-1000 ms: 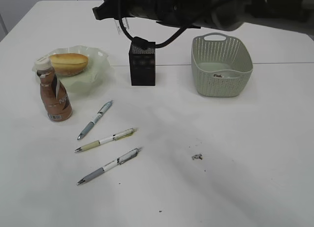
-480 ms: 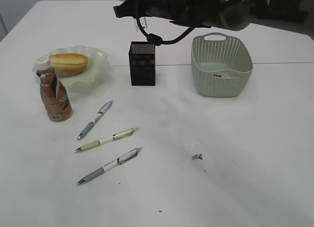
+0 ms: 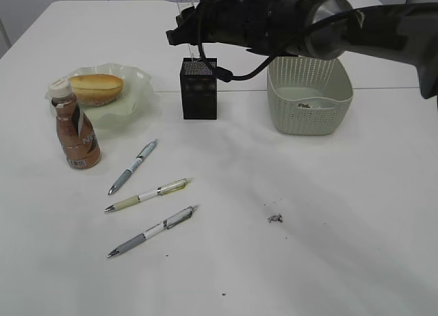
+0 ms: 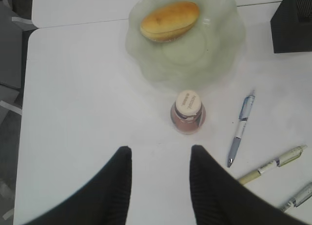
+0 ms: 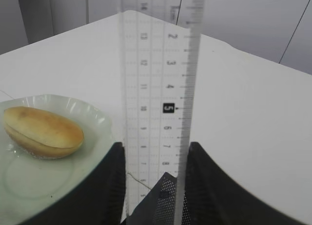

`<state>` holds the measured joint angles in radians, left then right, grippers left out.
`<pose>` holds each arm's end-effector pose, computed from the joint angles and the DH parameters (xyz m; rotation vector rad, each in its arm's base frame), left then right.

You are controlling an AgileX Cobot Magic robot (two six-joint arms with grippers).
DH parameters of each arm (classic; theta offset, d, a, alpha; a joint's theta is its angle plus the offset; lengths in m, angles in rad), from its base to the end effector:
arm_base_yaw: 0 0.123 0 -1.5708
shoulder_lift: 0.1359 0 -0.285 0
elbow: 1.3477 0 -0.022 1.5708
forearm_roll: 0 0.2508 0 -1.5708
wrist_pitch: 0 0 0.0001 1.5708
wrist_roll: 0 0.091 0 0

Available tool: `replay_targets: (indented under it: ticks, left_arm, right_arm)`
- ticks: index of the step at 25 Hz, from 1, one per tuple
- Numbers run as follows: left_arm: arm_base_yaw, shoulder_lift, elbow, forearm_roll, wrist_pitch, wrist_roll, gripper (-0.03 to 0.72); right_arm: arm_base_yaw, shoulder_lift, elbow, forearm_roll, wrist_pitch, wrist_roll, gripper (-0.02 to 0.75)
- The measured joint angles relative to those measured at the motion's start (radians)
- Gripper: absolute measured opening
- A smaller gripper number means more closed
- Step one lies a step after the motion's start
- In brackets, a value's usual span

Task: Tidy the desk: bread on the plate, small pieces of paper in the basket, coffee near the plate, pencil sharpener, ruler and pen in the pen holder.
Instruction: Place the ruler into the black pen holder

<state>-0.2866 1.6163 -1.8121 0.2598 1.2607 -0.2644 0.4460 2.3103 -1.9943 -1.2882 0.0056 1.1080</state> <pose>0.3287 -0.0736 0.4218 0.0324 2.4995 0.1208 0.5025 0.2396 0.2493 -0.5523 1.7184 0.1848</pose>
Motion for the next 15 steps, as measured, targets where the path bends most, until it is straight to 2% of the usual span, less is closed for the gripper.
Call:
replay_targets:
  ticks: [9, 15]
  left_arm:
    - [0.0, 0.012, 0.0, 0.0, 0.0, 0.0, 0.29]
    - [0.0, 0.012, 0.0, 0.0, 0.0, 0.0, 0.29]
  right_arm:
    - [-0.021, 0.088, -0.138, -0.008, -0.062, 0.002, 0.259]
    - [-0.035, 0.123, -0.173, -0.011, -0.095, 0.002, 0.259]
